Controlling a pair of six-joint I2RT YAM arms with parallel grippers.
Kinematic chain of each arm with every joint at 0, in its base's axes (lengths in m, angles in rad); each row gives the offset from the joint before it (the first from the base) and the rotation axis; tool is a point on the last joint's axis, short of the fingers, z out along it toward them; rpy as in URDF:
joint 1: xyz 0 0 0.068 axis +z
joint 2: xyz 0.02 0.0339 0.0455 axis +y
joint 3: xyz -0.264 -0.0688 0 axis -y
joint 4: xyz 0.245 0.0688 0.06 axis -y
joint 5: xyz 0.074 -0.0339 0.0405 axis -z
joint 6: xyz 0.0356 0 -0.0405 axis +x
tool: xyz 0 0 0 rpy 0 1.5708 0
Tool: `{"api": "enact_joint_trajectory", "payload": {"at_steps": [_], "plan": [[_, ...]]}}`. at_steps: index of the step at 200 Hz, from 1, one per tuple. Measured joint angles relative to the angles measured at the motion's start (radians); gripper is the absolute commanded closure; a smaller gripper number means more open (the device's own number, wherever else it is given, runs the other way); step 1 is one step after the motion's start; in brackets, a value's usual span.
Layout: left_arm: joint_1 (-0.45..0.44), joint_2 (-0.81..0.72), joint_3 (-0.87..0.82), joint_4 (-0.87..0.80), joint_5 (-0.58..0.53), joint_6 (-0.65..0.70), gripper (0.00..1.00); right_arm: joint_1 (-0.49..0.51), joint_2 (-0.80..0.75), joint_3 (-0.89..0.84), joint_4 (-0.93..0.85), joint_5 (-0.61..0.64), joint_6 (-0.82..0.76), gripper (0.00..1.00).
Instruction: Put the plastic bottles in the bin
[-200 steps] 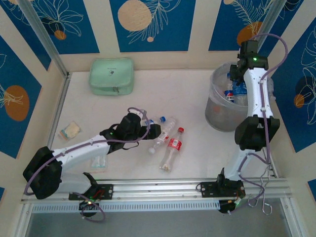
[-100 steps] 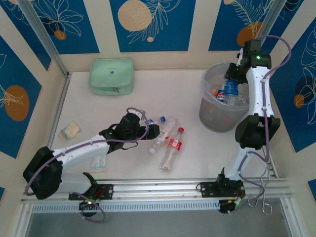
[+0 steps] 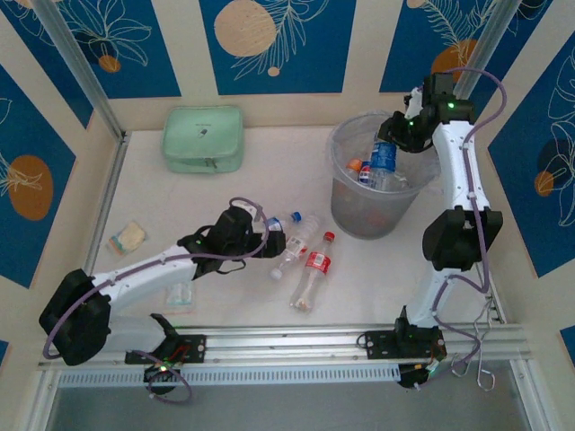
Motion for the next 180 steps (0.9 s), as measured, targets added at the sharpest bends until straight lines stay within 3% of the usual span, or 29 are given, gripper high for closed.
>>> {"api": "enact_joint_trajectory", "payload": {"at_steps": [23,46,115,147,180], "plan": [[0.001,0.0,0.014,-0.038,-0.003,0.017,0.0,0.016,0.0,0.03,-0.034,0.049,-0.006,0.4],[0.002,0.0,0.031,-0.053,-0.003,0.029,0.0,0.029,0.0,0.076,-0.086,0.077,-0.026,0.33],[0.002,0.0,0.05,-0.097,-0.04,0.056,0.0,0.057,-0.064,0.153,-0.156,0.164,-0.054,0.36],[0.002,0.037,0.071,-0.097,-0.04,0.078,0.02,0.069,-0.216,0.005,-0.108,0.165,-0.06,0.39],[0.002,0.127,0.123,-0.105,-0.011,0.122,0.08,0.057,-0.413,-0.209,0.012,0.041,-0.035,0.4]]}}
